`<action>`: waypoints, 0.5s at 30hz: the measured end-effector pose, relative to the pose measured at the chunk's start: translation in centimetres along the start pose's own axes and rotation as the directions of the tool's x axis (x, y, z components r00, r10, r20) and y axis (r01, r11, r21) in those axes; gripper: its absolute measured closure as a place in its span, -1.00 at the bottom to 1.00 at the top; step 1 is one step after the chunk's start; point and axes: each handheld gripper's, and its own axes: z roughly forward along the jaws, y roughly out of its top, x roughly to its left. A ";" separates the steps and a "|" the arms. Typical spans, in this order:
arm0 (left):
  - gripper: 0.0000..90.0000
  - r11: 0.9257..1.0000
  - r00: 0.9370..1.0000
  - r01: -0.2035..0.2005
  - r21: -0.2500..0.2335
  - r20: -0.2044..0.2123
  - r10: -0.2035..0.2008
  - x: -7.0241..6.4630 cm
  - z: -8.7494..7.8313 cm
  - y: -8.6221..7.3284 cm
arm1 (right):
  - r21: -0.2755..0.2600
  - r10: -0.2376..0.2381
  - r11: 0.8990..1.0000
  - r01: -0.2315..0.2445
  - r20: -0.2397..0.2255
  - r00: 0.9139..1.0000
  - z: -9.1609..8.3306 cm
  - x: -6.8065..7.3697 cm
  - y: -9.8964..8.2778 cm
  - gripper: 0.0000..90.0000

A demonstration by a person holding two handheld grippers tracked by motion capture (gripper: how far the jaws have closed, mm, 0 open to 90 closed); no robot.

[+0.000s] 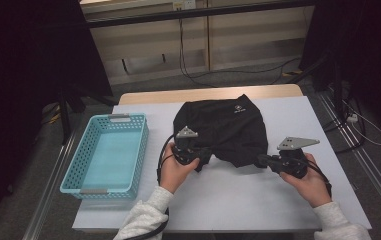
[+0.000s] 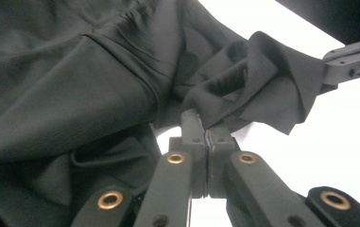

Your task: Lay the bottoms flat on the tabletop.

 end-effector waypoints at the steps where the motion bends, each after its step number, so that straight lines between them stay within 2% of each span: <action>1: 0.99 1.000 1.000 -0.003 0.009 -0.004 0.003 0.0 0.1 0.0 | 0.003 0.004 1.000 -0.004 0.001 1.000 0.2 0.0 -0.1 0.92; 3: 0.99 1.000 1.000 0.000 0.019 -0.005 0.000 0.1 0.2 -0.2 | 0.026 0.004 1.000 -0.004 0.019 1.000 0.9 -0.1 -0.3 0.88; 6: 0.99 1.000 1.000 0.007 0.022 -0.005 -0.007 0.1 0.5 -0.3 | 0.078 0.036 0.996 -0.042 0.077 0.996 2.1 -0.7 -0.8 0.80; 8: 0.98 1.000 1.000 0.005 0.030 -0.004 -0.005 0.0 0.6 -0.4 | 0.093 0.027 0.995 -0.038 0.112 0.993 2.4 -0.9 -0.8 0.78; 13: 0.98 0.999 1.000 0.006 0.033 -0.002 -0.006 -0.1 0.6 -0.4 | 0.041 -0.005 0.999 0.001 0.101 0.995 1.5 0.4 -0.2 0.70; 15: 0.98 0.999 1.000 0.004 0.034 0.000 -0.004 -0.1 0.6 -0.4 | 0.017 -0.018 1.000 0.016 0.077 0.997 1.3 1.0 0.1 0.69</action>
